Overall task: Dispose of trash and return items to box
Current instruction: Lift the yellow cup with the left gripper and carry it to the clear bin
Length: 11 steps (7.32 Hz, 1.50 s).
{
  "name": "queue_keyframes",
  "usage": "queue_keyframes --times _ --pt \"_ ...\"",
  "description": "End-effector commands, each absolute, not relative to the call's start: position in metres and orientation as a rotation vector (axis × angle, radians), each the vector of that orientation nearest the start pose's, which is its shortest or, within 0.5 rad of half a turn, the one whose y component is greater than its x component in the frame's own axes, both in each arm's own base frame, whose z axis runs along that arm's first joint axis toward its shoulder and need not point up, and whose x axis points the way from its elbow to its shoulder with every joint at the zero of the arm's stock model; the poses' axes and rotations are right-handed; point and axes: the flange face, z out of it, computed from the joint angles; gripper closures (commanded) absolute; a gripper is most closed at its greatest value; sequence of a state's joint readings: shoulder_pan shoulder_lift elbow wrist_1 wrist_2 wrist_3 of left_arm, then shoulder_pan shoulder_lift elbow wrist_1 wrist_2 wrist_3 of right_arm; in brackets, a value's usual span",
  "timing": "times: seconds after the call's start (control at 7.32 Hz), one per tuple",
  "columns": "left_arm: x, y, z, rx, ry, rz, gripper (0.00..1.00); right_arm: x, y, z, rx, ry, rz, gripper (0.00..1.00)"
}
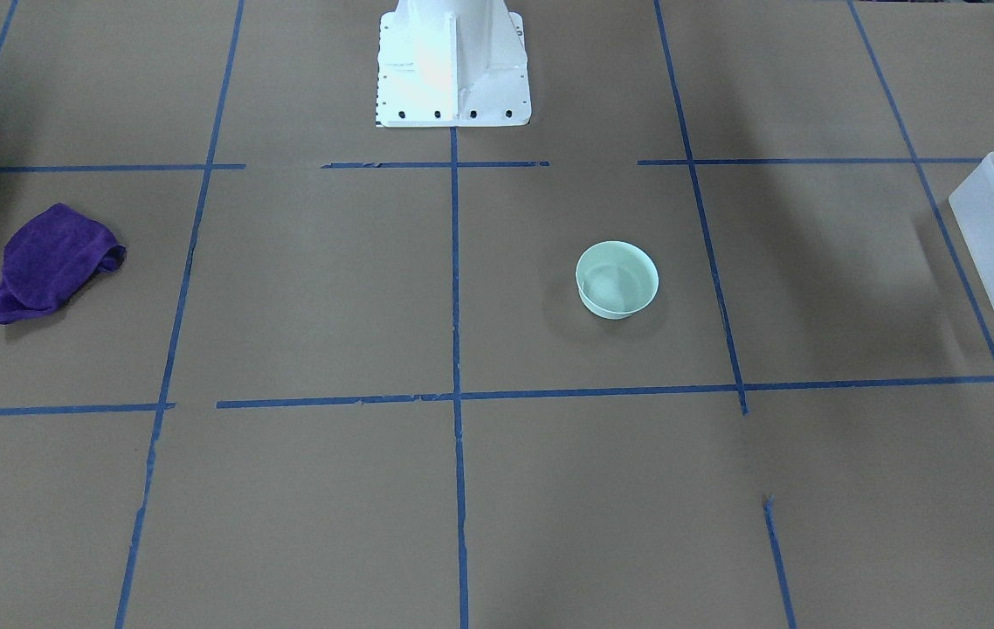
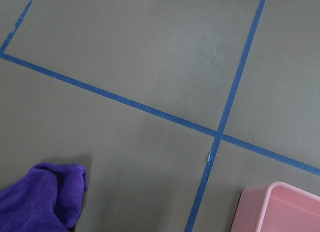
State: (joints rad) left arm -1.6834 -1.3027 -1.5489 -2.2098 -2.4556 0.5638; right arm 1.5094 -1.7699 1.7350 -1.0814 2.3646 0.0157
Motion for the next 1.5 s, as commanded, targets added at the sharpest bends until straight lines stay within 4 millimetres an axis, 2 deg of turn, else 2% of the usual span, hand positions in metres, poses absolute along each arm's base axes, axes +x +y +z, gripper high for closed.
queue_keyframes --times 0.0,0.41,0.55,0.68,0.96,1.09,1.23,1.37 --pt "-0.104 -0.368 0.735 0.574 0.732 0.561 1.0 0.036 -0.432 0.611 0.401 -0.796 -0.224 0.0" --pt "-0.092 -0.341 0.756 0.573 0.756 0.507 1.0 0.036 -0.432 0.611 0.401 -0.794 -0.222 0.0" --pt "-0.081 -0.343 0.756 0.562 0.769 0.534 1.0 0.036 -0.432 0.611 0.401 -0.796 -0.222 0.0" --pt "-0.061 -0.347 0.754 0.539 0.808 0.57 1.0 0.036 -0.432 0.611 0.401 -0.796 -0.222 0.0" --pt "-0.046 -0.343 0.768 0.497 0.83 0.602 0.97 0.036 -0.432 0.612 0.399 -0.796 -0.222 0.0" --pt "-0.042 -0.342 0.772 0.49 0.832 0.616 0.79 0.036 -0.432 0.612 0.4 -0.796 -0.223 0.0" --pt "-0.042 -0.342 0.773 0.49 0.832 0.616 0.52 0.036 -0.432 0.612 0.4 -0.796 -0.223 0.0" --pt "-0.042 -0.342 0.773 0.499 0.828 0.619 0.47 0.036 -0.432 0.612 0.399 -0.796 -0.222 0.0"
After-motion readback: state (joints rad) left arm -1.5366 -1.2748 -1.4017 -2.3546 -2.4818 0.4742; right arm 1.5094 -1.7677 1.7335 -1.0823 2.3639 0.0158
